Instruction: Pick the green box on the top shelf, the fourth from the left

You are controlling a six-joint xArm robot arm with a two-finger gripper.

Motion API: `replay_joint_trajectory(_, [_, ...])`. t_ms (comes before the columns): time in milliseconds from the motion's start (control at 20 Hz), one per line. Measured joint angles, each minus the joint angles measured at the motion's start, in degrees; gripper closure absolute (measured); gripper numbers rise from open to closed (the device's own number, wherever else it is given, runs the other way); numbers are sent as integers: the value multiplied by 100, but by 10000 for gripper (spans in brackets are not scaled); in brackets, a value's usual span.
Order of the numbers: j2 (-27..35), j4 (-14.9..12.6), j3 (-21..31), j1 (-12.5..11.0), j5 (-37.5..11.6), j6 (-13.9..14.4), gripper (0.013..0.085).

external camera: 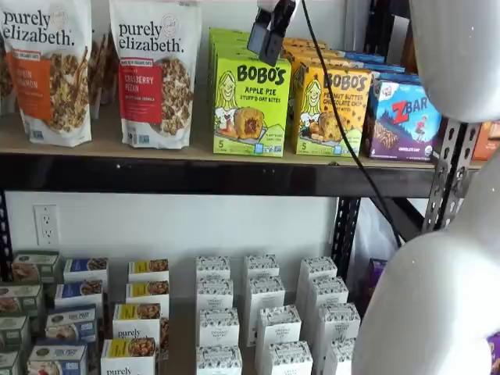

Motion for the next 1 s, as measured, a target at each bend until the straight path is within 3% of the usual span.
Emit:
replay_joint_trajectory(100, [2, 243, -102, -158, -42, -60, 130])
replay_joint_trajectory(200, [75, 269, -308, -217, 28, -71, 130])
replay_joint_trajectory(400, [141, 231, -521, -265, 56, -79, 130])
replay_joint_trajectory(1000, [35, -9, -182, -90, -677, -43, 130])
